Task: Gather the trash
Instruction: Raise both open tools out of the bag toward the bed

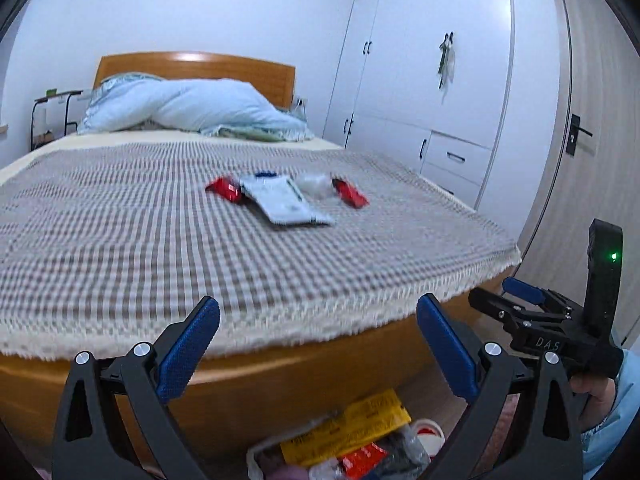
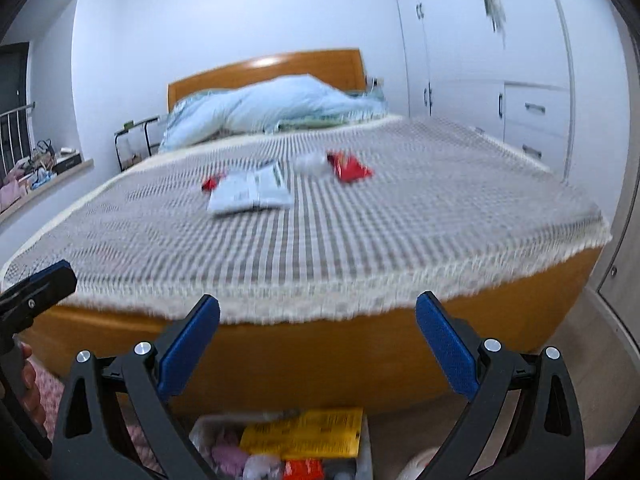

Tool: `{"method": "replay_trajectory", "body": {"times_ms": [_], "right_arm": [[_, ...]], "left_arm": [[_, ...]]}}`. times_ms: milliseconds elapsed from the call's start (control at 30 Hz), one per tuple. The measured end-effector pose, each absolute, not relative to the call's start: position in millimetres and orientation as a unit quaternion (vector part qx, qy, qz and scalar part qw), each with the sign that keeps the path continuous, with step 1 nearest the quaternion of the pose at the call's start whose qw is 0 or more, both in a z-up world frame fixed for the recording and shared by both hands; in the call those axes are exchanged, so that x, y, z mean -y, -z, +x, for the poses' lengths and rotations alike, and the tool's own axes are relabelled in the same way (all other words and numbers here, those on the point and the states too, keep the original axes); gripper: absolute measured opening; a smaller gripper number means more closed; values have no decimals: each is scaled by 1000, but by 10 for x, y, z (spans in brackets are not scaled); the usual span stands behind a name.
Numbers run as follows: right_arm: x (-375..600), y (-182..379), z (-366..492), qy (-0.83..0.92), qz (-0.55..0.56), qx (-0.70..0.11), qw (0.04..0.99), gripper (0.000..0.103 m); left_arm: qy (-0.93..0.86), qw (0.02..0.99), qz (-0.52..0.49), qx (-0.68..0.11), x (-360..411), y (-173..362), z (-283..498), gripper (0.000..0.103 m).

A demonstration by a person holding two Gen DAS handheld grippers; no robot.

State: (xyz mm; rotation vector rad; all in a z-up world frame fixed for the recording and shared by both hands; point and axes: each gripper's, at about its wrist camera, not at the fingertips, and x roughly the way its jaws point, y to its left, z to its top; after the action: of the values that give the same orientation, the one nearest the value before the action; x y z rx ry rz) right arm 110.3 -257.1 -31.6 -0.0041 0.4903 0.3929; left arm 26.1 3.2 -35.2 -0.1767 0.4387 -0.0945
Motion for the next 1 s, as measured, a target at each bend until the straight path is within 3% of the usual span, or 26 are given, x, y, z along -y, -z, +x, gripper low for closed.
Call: {"method": "replay_trajectory", "body": {"times_ms": [467, 1000], "right_arm": [[2569, -49, 1505, -181, 17, -189, 965, 94], [2486, -199, 1976, -169, -2, -136, 976, 94]], "left_arm": [[48, 985, -73, -152, -117, 35, 557, 95], [16, 983, -102, -152, -382, 42, 1191, 95]]}}
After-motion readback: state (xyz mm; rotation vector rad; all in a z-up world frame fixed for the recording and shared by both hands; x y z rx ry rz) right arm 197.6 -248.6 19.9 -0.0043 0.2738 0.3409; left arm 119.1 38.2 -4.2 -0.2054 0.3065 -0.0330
